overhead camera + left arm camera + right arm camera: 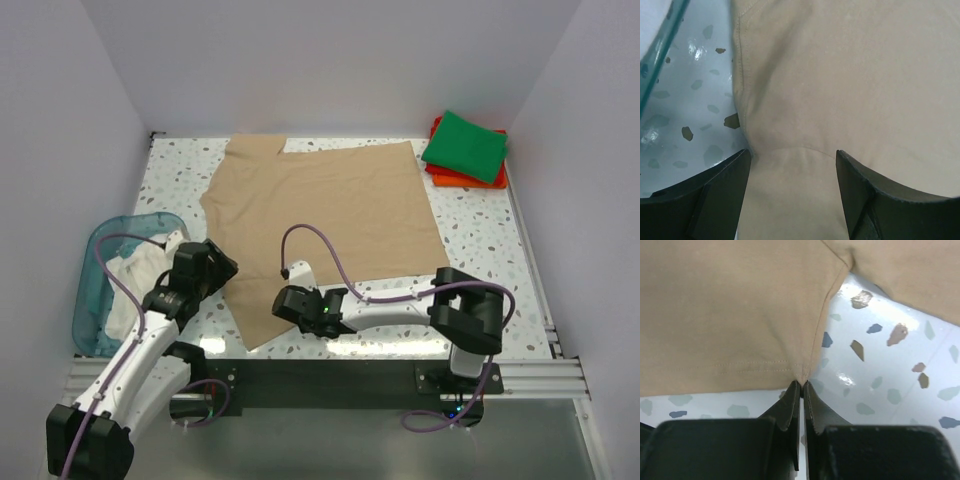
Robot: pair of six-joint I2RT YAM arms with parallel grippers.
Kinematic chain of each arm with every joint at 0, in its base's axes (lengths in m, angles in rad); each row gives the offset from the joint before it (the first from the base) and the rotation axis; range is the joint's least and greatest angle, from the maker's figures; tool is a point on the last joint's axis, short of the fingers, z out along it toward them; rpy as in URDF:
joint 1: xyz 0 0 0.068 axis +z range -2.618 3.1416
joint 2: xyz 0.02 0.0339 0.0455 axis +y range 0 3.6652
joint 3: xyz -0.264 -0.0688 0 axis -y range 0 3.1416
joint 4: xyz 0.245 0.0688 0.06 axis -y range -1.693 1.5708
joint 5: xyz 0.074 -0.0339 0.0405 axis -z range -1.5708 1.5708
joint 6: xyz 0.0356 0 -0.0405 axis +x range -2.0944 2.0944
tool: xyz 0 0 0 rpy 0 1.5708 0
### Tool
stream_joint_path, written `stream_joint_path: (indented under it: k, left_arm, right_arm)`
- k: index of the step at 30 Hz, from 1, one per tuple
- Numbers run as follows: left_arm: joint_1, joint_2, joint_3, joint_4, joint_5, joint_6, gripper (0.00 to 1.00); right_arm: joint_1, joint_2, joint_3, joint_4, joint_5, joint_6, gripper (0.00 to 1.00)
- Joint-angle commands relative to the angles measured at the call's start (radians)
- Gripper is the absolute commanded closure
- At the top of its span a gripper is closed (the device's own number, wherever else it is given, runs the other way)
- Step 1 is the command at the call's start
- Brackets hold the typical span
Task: Fold and stack the t-shirts
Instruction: Flatten the tshirt out
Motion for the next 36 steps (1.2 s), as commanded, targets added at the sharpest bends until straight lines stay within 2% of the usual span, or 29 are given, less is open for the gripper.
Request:
stream_joint_path:
  k: [1,7,13,21,27,36]
  left_arm:
    - [-0.003,-0.003,-0.031,0.085,0.052,-0.022,0.26]
    - [-0.006,-0.023,-0.077,0.084,0.087,-0.047,0.28]
    - [-0.032,-0.069,-0.1,0.003,0.06,-0.084,0.34]
    - [-0.155,-0.065,-0.097,-0.099,-0.098,-0.197,0.37]
    - [-0.19,-0.034,-0.128,-0.073,-0.103,-0.226,0.38]
    - [-0.255,0.021,-0.194,0.004,-0.097,-0.268,0.42]
  right_arm:
    - [-0.02,-0.084,-0.038,-0.009,0.006,-0.023,1.0]
    - [-0.032,-0.081,-0.067,0.028,-0.08,-0.058,0.98]
    - [-0.075,-0.109,-0.101,0.068,-0.146,-0.072,0.98]
    - [-0.15,-0.138,-0.096,0.082,-0.224,-0.095,0.96]
    - [-0.184,-0.152,-0.104,0.089,-0.263,-0.105,0.96]
    - [-0.207,-0.182,-0.113,0.098,-0.316,-0.101,0.89]
